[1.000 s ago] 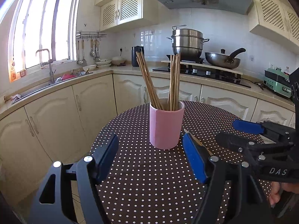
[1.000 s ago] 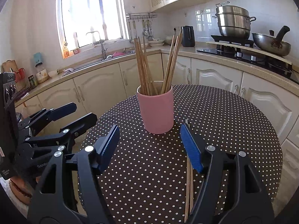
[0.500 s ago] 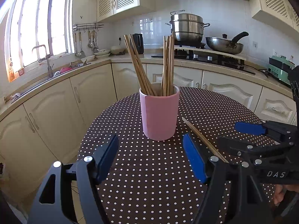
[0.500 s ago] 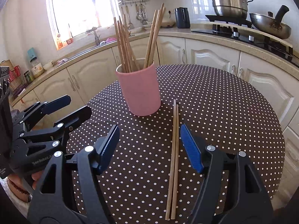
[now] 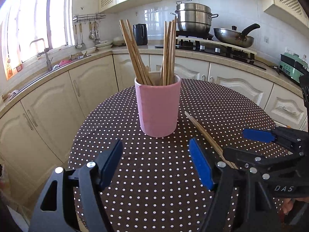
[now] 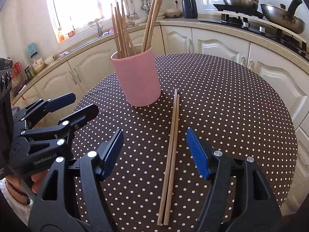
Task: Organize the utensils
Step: 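Move both open grippers down toward the remaining chopsticks on the cloth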
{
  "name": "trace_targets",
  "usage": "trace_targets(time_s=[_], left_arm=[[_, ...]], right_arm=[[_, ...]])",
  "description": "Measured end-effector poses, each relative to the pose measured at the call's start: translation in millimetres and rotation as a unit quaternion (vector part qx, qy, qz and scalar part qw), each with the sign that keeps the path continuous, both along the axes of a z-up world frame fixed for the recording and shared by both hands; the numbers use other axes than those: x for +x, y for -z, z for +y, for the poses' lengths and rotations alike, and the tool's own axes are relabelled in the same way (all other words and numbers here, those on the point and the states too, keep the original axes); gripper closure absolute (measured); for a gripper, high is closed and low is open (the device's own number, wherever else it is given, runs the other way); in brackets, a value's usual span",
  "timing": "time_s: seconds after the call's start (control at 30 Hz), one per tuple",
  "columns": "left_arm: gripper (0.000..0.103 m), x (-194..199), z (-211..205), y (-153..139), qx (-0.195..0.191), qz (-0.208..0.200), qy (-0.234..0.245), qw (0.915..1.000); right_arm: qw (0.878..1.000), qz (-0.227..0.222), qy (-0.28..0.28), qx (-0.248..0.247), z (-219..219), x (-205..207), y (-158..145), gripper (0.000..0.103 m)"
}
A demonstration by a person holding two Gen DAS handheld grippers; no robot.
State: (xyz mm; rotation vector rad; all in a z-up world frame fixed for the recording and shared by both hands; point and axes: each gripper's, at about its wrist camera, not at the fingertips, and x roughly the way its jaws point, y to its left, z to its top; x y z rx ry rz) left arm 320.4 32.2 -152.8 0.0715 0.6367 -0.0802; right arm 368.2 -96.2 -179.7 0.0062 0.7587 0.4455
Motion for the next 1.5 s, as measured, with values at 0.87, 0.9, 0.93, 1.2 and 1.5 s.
trace_targets(time_s=[0.87, 0.9, 0.93, 1.2, 1.5], left_arm=[[0.033, 5, 22, 6, -0.04, 0.02, -0.023, 0.9987], [0.033, 5, 24, 6, -0.043, 0.021, -0.023, 0.9986], [0.033, 5, 26, 6, -0.044, 0.022, -0.024, 0.9985], [0.033, 5, 26, 10, -0.042, 0.021, -0.018, 0.9987], [0.033, 9, 26, 16, -0.046, 0.029, -0.01, 0.9985]], right_arm=[[0.996, 0.084, -0.014, -0.032, 2, 40, 9, 0.051], [0.996, 0.085, -0.01, -0.036, 2, 41, 10, 0.054], [0.995, 0.087, 0.0, -0.043, 1, 44, 12, 0.055], [0.992, 0.109, 0.028, -0.065, -8, 62, 28, 0.07], [0.988, 0.123, 0.011, -0.088, 8, 79, 40, 0.07]])
